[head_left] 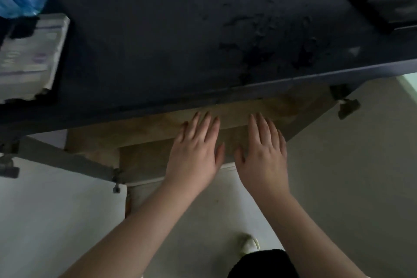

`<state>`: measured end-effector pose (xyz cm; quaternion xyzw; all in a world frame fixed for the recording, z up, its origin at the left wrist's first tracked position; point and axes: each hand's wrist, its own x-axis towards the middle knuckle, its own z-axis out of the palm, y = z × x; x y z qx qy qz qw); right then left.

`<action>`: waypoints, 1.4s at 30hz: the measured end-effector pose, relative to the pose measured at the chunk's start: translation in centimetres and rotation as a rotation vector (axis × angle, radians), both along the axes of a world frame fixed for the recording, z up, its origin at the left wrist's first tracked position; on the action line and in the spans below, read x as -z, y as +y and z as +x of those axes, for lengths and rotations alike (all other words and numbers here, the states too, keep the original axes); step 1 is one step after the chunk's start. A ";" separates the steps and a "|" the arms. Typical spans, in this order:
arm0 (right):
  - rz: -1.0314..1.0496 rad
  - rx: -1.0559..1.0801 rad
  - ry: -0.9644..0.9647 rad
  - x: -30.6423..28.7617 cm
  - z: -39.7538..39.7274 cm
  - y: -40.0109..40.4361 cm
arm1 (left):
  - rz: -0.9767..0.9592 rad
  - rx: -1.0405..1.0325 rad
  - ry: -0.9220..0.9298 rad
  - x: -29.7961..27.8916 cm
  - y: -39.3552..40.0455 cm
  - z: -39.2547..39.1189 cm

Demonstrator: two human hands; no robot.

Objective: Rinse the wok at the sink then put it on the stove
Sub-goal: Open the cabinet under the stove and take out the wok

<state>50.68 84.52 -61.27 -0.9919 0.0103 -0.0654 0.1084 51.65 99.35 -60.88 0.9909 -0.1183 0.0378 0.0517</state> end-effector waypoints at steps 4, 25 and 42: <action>-0.013 0.015 -0.156 4.4 0.9 0.1 | -0.031 0.027 -0.091 4.5 -0.6 1.5; -0.257 -0.054 -0.402 8.3 12.1 -2.4 | -0.124 -0.013 -0.356 12.8 -1.3 8.3; -0.114 -0.102 -0.254 7.9 9.4 0.7 | -1.956 -0.389 0.668 11.3 0.6 8.9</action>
